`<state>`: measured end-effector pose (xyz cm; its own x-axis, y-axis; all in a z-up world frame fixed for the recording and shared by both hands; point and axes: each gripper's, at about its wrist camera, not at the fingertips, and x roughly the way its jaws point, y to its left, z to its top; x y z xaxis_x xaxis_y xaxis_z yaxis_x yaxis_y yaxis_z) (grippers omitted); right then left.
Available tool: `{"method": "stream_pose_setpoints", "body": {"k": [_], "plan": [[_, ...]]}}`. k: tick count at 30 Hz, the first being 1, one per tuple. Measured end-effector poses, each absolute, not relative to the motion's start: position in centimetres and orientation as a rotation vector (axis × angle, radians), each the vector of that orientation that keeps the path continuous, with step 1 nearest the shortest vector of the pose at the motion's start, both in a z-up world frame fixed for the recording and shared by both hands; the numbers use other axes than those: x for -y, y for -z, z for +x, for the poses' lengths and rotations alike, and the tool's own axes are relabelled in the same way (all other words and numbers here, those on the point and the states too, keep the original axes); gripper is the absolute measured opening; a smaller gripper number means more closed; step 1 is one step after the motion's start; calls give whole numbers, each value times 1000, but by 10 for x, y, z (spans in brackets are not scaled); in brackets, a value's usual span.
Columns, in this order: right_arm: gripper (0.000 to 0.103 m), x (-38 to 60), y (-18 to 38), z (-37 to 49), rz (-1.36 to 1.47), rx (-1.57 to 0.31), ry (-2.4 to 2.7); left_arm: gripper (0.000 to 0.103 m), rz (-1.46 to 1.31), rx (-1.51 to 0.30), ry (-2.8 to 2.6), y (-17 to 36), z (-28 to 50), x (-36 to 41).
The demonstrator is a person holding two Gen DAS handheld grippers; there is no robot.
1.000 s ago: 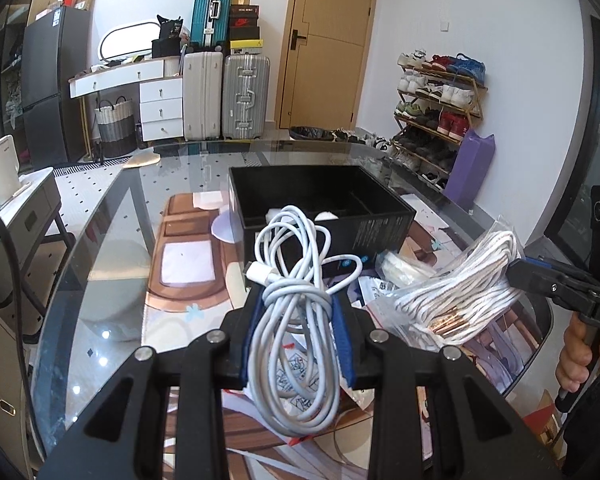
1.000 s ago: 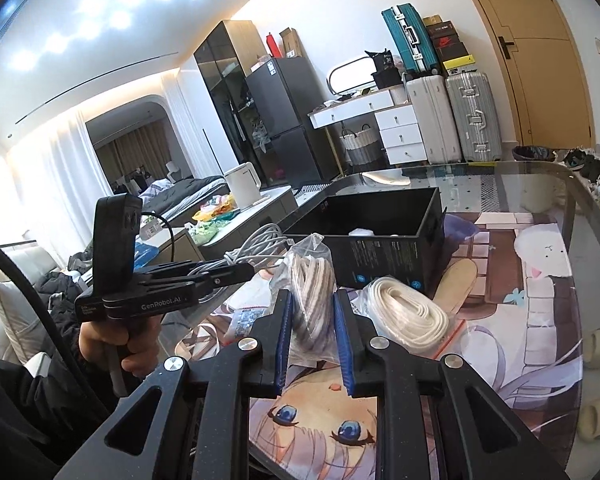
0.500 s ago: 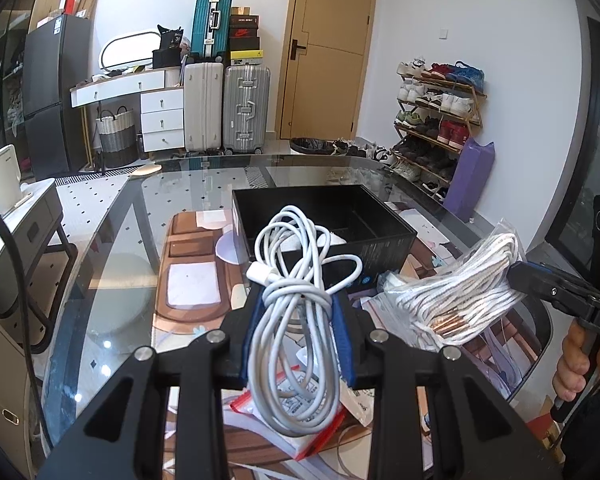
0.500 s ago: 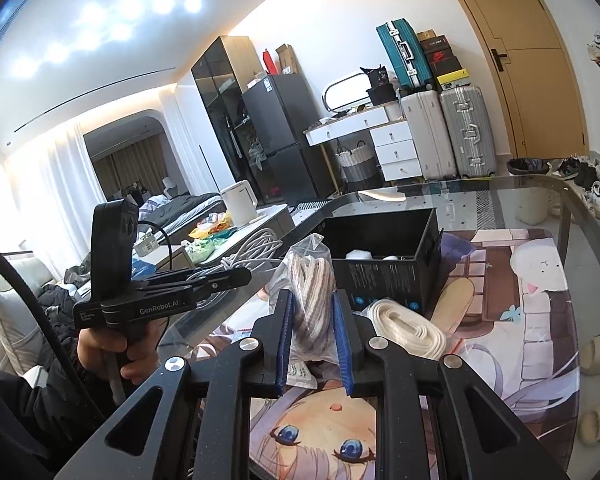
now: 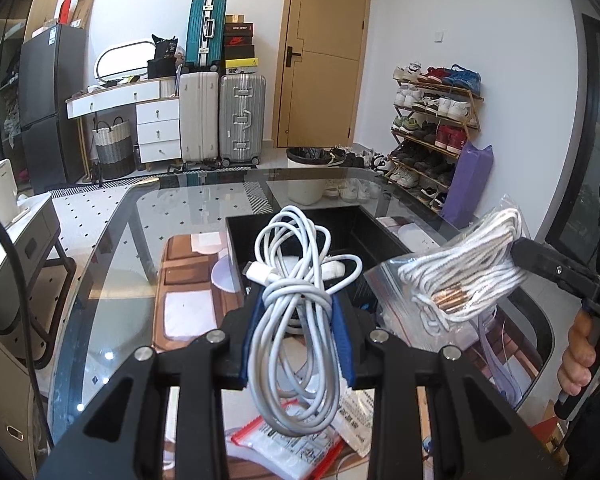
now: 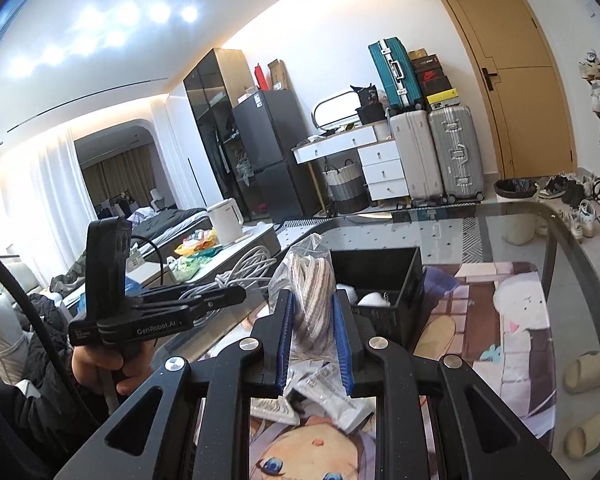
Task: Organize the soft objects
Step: 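Lift the white cable and bag of cords and carry both over the black box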
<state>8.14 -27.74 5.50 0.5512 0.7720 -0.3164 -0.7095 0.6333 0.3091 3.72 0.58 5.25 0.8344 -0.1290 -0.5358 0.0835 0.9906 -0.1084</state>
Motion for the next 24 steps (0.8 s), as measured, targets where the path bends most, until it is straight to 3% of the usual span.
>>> {"method": "stream_pose_setpoints", "body": {"k": [24], "plan": [[19, 263, -77, 130, 214, -435, -780, 31, -96, -564, 102, -57, 86, -9]]}}
